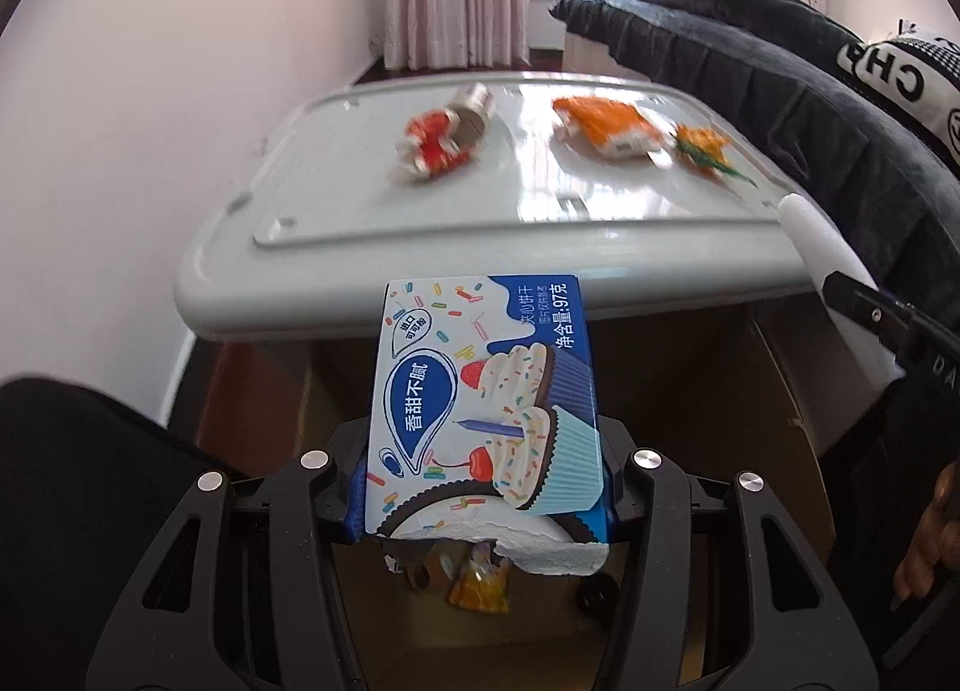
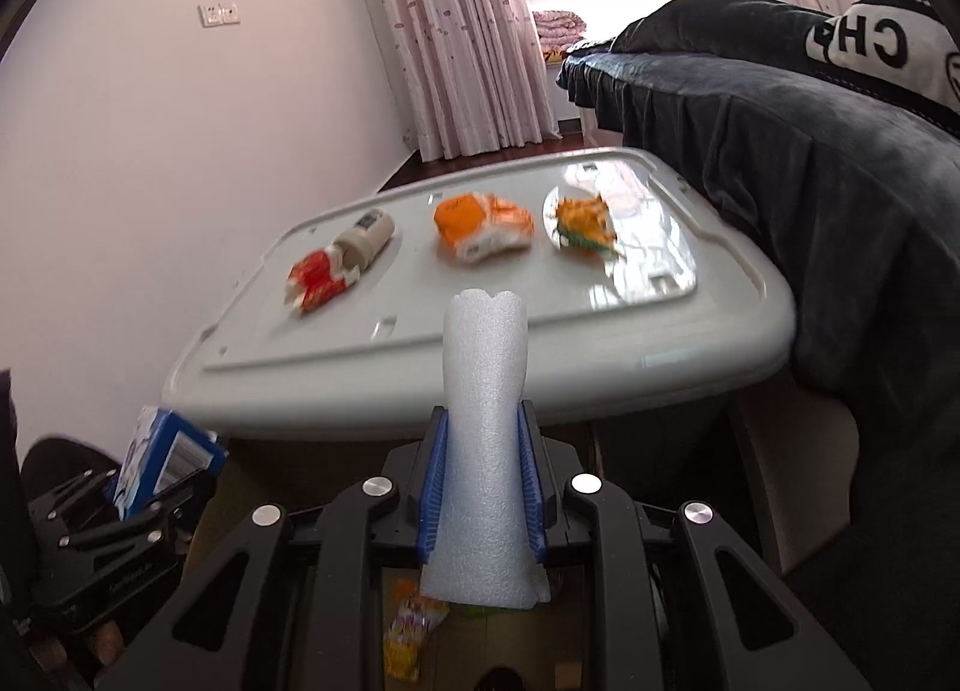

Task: Collect trash
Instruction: 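Carry foam tube and milk carton over the box and open both grippers, then grasp the yellow toy dinosaur with the right gripper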

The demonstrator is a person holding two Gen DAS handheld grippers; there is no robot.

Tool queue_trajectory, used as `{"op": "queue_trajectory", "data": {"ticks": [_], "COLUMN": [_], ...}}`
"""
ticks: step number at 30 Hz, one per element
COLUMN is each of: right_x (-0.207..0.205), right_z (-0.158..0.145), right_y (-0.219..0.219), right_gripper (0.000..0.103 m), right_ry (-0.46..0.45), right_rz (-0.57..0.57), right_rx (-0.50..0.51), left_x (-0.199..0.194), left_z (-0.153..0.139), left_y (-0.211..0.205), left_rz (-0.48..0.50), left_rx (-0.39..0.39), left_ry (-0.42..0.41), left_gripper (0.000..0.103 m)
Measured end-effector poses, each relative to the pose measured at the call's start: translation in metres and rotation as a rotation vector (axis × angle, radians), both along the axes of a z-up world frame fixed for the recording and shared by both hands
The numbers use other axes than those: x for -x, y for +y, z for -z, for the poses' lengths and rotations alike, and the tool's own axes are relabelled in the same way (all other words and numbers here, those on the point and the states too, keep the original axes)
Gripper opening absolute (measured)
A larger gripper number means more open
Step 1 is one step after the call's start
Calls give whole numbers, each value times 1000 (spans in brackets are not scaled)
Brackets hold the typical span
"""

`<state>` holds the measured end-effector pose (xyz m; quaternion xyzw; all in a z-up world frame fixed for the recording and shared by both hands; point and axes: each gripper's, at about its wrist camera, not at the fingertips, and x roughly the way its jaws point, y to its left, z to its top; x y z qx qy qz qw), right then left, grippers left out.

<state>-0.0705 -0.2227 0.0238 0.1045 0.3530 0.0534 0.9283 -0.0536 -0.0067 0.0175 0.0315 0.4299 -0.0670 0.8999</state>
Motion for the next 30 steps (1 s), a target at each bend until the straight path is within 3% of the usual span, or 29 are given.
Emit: {"op": "queue_trajectory", "data": {"ticks": [6, 18, 21, 22, 23, 30], "right_x": [13, -4, -8, -9, -9, -7], "right_z": [11, 43, 49, 52, 51, 49], "right_y": [21, 32, 39, 41, 41, 28], "right_gripper": [23, 24, 32, 54, 69, 68], "right_ry": [37, 202, 246, 257, 252, 243], "right_rz": [-61, -114, -145, -142, -136, -75], "right_rx": [53, 90, 102, 117, 126, 84], "left_x": [6, -1, -2, -2, -3, -3], "left_z": [21, 47, 51, 53, 54, 56], "left_y": [-4, -2, -2, -2, -2, 1], "left_rz": [-1, -28, -22, -31, -40, -56], "left_rx": [-31, -48, -36, -49, -61, -75], "left_ry": [87, 183, 201, 210, 214, 214], "left_gripper": [51, 52, 62, 75, 83, 85]}}
